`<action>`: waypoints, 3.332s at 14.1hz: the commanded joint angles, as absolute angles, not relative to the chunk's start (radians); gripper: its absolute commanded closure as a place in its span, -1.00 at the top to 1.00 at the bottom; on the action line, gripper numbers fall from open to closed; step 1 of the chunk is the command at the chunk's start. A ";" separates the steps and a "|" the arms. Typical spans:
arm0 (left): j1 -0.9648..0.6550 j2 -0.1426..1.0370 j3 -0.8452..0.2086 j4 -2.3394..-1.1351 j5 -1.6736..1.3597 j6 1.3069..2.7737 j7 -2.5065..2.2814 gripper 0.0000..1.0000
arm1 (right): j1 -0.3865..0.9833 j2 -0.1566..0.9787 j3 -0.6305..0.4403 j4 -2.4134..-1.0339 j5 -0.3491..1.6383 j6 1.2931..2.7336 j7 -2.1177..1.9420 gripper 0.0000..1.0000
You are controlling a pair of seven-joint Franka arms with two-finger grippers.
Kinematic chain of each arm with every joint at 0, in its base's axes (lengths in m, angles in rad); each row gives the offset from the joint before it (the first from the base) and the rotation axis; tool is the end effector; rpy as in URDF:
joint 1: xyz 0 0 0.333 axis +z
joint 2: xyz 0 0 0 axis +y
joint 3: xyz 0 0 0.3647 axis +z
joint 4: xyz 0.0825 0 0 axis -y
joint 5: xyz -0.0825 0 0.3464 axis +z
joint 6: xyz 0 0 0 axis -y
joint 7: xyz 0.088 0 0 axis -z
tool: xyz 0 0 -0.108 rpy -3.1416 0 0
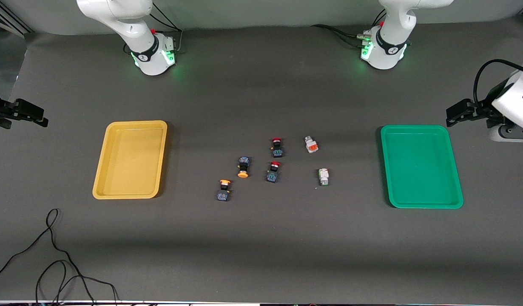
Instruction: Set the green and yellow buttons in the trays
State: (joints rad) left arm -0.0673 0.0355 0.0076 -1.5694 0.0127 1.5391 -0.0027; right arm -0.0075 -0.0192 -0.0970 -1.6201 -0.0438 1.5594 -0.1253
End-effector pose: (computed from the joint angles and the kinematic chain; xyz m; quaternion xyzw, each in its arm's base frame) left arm 0.5243 -0.0300 0.6516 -0.9990 0.0285 0.0327 0.0075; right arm 0.5044 -0.0583 0.6597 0.9995 0.0106 -0.0231 0.0185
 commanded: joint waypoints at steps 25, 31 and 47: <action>-0.553 0.000 -0.028 -1.856 -0.035 1.828 -0.674 1.00 | -0.021 0.003 -0.104 -1.542 -0.038 1.511 -0.107 1.00; -0.643 0.011 -0.028 -1.880 -0.037 1.891 -0.905 1.00 | -0.023 -0.005 -0.199 -1.482 0.029 1.508 -0.112 1.00; -0.658 0.419 -0.026 -2.163 0.002 2.566 -0.950 0.99 | 0.058 0.035 -0.238 -1.396 0.049 1.424 -0.152 1.00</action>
